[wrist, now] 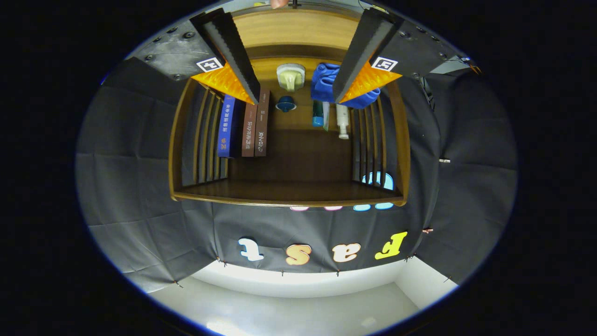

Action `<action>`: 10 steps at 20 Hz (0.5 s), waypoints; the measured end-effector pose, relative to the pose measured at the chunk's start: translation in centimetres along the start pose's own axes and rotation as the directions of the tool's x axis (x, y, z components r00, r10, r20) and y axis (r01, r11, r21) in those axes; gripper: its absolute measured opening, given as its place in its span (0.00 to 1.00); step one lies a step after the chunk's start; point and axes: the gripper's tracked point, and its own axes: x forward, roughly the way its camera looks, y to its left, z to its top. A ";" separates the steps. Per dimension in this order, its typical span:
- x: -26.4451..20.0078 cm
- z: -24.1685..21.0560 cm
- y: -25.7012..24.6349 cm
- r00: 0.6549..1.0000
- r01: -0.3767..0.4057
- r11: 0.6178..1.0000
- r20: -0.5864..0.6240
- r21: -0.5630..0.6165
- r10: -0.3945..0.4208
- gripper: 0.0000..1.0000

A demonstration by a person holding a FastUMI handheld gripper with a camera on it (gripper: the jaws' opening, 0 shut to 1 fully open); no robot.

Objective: Pull open the drawer, take out the items inside it, and place them on the countertop above the cabinet.

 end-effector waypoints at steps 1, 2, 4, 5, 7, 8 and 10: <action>-1.2 -0.6 -0.1 1.000 0.005 1.000 0.001 0.000 -0.005 0.99; -2.3 -1.3 -0.2 1.000 0.009 1.000 0.002 0.002 -0.009 0.99; -4.4 -2.8 -0.6 1.000 0.018 1.000 0.009 0.005 -0.018 0.99; -5.3 -3.6 -0.7 1.000 0.021 1.000 0.011 0.011 -0.021 0.99; -6.8 -5.8 -0.9 1.000 0.020 1.000 0.000 0.021 -0.020 0.99; -7.4 -7.0 -0.9 1.000 0.019 0.999 -0.005 0.028 -0.019 0.99; -8.4 -9.5 -1.1 1.000 0.023 0.999 -0.008 0.029 -0.023 1.00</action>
